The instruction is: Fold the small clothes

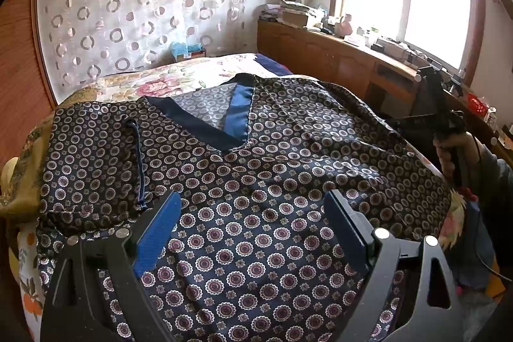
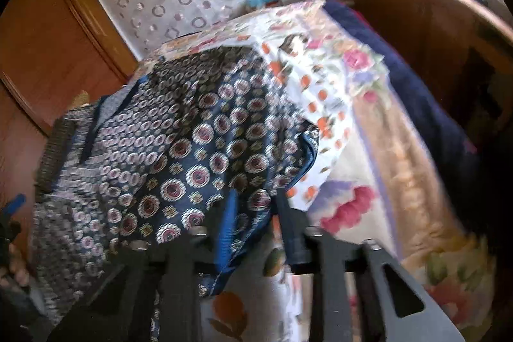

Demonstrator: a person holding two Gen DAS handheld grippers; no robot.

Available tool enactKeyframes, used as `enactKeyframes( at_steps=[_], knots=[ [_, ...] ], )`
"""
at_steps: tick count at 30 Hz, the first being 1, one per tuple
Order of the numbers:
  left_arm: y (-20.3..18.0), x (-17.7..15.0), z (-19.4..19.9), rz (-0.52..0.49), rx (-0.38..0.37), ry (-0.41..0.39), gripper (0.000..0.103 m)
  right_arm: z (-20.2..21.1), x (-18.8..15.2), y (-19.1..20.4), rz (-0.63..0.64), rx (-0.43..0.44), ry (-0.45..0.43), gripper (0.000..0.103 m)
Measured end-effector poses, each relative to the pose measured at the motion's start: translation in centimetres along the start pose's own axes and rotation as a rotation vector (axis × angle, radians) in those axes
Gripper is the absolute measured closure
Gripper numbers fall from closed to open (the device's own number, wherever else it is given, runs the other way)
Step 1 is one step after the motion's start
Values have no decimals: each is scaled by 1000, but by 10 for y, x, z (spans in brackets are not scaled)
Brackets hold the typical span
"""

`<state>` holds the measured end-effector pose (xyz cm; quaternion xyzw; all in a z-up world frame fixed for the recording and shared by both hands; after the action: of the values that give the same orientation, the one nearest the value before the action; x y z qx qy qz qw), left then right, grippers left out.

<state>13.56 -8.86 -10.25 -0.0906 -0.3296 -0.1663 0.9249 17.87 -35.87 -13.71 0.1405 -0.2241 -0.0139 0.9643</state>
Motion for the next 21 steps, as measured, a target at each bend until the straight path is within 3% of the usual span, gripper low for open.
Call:
enactKeyframes(
  at_steps=[2, 10, 16, 21],
  knots=[
    [2, 0, 0, 5, 1, -1, 12, 4, 2, 0, 19, -37, -13, 96],
    [12, -2, 3, 23, 16, -9, 12, 28, 22, 36, 125, -107, -120, 98],
    [23, -5, 6, 44, 27, -15, 12, 40, 39, 95, 234, -83, -182, 98],
    [28, -7, 9, 55, 33, -20, 12, 30, 33, 147, 336, -33, -176, 97]
  ],
)
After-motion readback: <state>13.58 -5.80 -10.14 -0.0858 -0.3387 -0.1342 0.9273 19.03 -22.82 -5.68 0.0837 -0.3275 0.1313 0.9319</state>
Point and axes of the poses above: each gripper's, at about its wrist camera, not at the fingertips, and z roughly against the way its jaws point, y to its left, x to its top, the point moved 10 cm from there along -z, roughly the way its jaws point, and after that the axes turned 11 degrees about y, right-handed, at the moved point
